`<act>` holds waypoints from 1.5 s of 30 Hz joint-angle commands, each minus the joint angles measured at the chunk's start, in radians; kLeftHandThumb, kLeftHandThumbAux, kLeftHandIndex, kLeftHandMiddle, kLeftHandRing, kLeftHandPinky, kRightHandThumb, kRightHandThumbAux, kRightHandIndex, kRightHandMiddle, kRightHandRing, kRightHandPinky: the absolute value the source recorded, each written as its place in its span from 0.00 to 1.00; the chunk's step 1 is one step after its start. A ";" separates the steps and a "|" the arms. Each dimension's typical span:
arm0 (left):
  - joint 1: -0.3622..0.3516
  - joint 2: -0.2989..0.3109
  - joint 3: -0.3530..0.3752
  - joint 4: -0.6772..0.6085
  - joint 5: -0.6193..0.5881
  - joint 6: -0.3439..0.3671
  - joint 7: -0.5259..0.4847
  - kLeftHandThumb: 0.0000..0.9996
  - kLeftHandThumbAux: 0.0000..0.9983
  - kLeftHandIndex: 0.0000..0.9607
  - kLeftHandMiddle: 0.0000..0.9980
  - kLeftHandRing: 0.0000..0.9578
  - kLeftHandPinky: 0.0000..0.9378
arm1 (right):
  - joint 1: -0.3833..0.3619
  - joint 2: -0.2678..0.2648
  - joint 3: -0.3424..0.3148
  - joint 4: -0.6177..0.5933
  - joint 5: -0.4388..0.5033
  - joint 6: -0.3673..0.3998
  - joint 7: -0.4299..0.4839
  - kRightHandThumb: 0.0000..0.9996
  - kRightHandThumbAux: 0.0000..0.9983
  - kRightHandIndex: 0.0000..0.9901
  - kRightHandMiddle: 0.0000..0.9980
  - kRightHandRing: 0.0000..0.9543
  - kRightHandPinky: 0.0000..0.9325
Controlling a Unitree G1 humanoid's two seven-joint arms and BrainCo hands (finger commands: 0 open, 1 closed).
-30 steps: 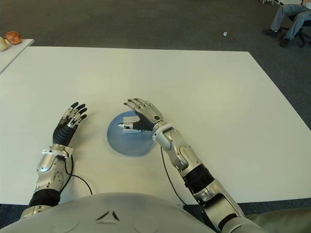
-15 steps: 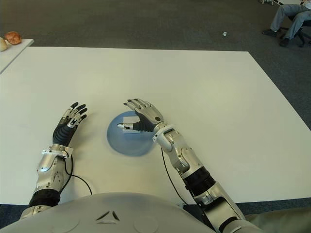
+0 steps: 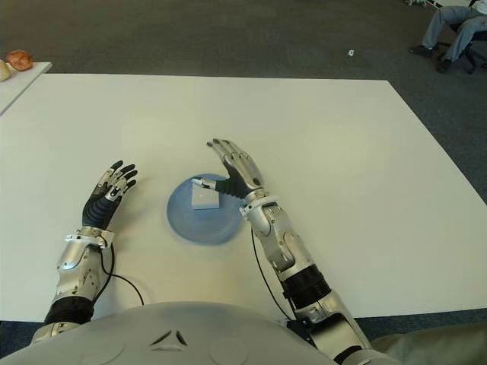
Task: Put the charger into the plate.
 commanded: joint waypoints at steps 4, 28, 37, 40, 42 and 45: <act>0.089 -0.043 -0.029 0.113 0.018 0.075 -0.004 0.00 0.48 0.07 0.17 0.14 0.08 | 0.059 0.012 -0.145 0.031 0.150 -0.054 -0.090 0.14 0.37 0.00 0.00 0.00 0.00; 0.080 -0.033 -0.017 0.141 0.010 0.069 -0.018 0.00 0.48 0.08 0.17 0.14 0.11 | 0.148 0.205 -0.373 0.215 0.554 -0.165 -0.134 0.01 0.82 0.00 0.01 0.00 0.00; 0.065 -0.031 -0.005 0.165 0.001 0.061 -0.029 0.00 0.48 0.08 0.17 0.15 0.12 | 0.141 0.222 -0.392 0.301 0.576 -0.236 -0.134 0.00 0.84 0.02 0.05 0.02 0.04; 0.062 -0.029 -0.006 0.169 0.002 0.058 -0.030 0.00 0.48 0.09 0.17 0.15 0.12 | 0.149 0.230 -0.383 0.307 0.555 -0.250 -0.149 0.00 0.86 0.04 0.06 0.04 0.07; 0.058 -0.026 -0.007 0.170 0.002 0.058 -0.030 0.00 0.48 0.09 0.17 0.15 0.12 | 0.153 0.231 -0.376 0.315 0.540 -0.253 -0.158 0.00 0.86 0.05 0.07 0.05 0.08; 0.056 -0.026 -0.009 0.170 0.003 0.058 -0.029 0.00 0.48 0.09 0.17 0.15 0.12 | 0.164 0.233 -0.369 0.345 0.530 -0.277 -0.164 0.00 0.86 0.07 0.07 0.06 0.08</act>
